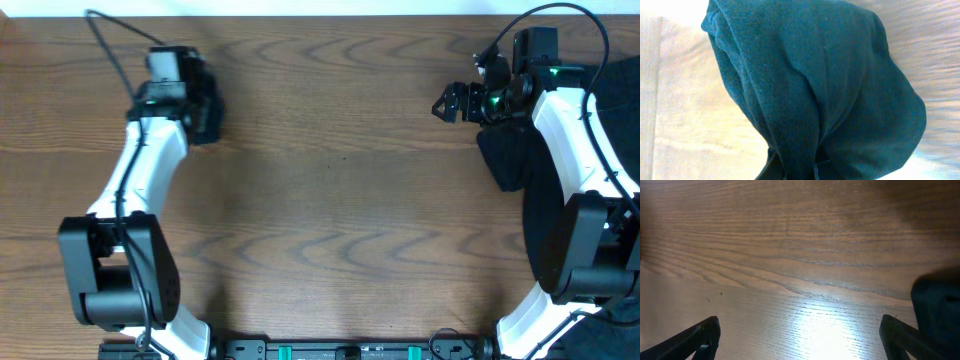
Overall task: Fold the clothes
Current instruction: 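Drag the bundle with the left gripper to the table's upper-left area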
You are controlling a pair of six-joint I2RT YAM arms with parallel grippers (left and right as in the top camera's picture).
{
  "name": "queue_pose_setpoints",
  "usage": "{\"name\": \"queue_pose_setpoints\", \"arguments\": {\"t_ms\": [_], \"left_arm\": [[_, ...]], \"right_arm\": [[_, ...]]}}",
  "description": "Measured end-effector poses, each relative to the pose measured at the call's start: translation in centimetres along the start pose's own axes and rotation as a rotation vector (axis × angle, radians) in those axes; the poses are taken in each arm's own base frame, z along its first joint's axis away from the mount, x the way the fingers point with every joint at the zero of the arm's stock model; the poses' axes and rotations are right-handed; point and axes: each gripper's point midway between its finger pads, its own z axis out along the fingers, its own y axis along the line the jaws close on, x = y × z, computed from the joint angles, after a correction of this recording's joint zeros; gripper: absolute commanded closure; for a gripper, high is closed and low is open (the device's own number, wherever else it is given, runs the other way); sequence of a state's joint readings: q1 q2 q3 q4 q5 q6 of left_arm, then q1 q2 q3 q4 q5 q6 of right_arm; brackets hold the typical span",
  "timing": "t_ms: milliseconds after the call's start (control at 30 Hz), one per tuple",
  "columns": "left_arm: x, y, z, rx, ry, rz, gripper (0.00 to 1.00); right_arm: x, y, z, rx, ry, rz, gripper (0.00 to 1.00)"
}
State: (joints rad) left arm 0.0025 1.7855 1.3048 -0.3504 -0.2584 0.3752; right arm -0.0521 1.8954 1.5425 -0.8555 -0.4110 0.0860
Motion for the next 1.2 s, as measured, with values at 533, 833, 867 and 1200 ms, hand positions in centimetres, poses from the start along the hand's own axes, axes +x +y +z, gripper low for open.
{"name": "queue_pose_setpoints", "arguments": {"t_ms": [533, 833, 867, 1200], "left_arm": [[-2.8, -3.5, -1.6, 0.107, -0.073, -0.016, 0.94], [1.0, -1.8, 3.5, 0.13, 0.043, -0.081, 0.94], [1.4, -1.7, 4.1, 0.133, 0.053, -0.088, 0.94], [4.6, 3.2, 7.9, 0.079, 0.101, -0.198, 0.87]], "right_arm": [[0.0, 0.0, 0.0, 0.0, 0.0, 0.0, 0.01], [0.0, 0.0, 0.0, 0.0, 0.0, 0.0, 0.01], [0.0, 0.0, 0.0, 0.0, 0.0, 0.0, 0.01], [0.0, 0.0, 0.0, 0.0, 0.0, 0.0, 0.01]]}}
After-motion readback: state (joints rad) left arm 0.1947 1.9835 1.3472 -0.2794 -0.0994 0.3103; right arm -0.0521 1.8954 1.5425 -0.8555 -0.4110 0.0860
